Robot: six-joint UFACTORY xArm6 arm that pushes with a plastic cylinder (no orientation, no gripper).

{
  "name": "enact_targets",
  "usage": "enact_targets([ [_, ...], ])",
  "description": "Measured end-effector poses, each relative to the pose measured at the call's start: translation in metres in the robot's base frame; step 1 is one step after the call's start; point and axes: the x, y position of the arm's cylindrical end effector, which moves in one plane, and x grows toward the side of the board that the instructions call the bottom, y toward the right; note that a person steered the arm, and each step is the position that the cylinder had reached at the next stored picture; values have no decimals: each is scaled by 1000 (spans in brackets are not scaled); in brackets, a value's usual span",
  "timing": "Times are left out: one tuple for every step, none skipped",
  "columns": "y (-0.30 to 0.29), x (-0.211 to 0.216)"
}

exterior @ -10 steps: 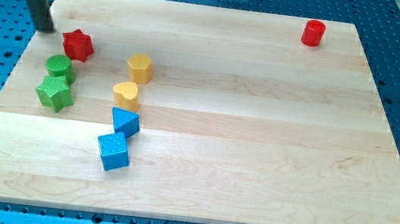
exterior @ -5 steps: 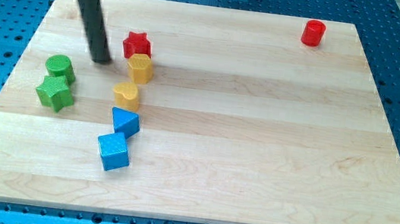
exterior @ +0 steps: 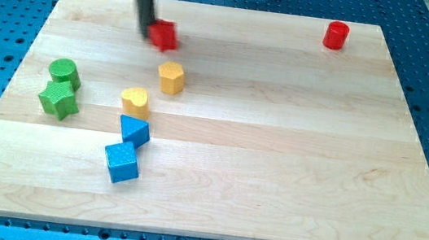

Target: Push the red star into the red circle

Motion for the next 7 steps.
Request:
enact_targets([
  [69, 1],
  [10, 35],
  [60, 50],
  [151, 20],
  [166, 30],
  [180, 31],
  [214, 1],
])
